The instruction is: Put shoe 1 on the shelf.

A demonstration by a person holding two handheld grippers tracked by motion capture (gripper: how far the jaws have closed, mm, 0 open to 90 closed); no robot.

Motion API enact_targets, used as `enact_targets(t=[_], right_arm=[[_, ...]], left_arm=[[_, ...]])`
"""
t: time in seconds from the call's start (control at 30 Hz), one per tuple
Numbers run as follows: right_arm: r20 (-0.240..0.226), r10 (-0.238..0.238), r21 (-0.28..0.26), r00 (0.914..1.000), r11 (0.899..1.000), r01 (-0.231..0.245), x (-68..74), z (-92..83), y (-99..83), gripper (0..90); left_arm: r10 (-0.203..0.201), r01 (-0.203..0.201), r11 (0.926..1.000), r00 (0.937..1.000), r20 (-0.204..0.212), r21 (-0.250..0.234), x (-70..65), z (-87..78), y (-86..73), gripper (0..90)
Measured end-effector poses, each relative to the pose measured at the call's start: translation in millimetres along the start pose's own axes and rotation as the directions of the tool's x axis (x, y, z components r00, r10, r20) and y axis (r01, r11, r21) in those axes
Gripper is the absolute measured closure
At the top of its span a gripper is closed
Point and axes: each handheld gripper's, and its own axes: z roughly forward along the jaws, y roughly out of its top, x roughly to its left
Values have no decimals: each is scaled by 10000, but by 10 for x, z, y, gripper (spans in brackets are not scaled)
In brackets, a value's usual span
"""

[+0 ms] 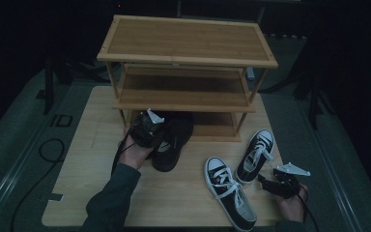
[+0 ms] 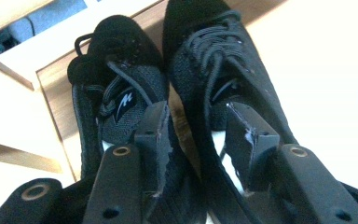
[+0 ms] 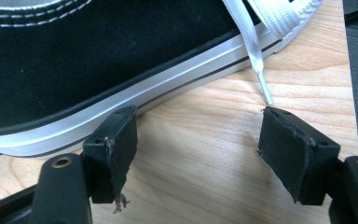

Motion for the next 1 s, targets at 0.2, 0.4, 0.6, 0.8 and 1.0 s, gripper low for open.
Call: enact_targets(t=[0.2, 0.4, 0.6, 0.8, 1.0], right_arm=[[-1, -2, 1, 10000, 10000, 2, 0, 0, 0, 276], [-1, 2, 3, 10000, 10000, -2, 0, 0, 0, 276], [2, -16, -9, 10000, 10000, 16, -1, 1, 0, 276], [0, -16, 1, 10000, 10000, 16, -1, 0, 0, 276], [0, 4, 0, 10000, 10000, -4, 0, 0, 0, 276]], left_arm=[[-8, 10, 9999, 9998, 181, -133, -17, -113, -69, 690], [-61, 79, 9995, 9984, 559, -309, 21, -185, -153, 784], [-20, 35, 9998, 9964, 849, -181, 42, -201, -253, 897], [134, -142, 9999, 9957, 916, 80, 21, -173, -363, 900], [3, -25, 9997, 9952, 982, 228, 25, -124, -454, 900]])
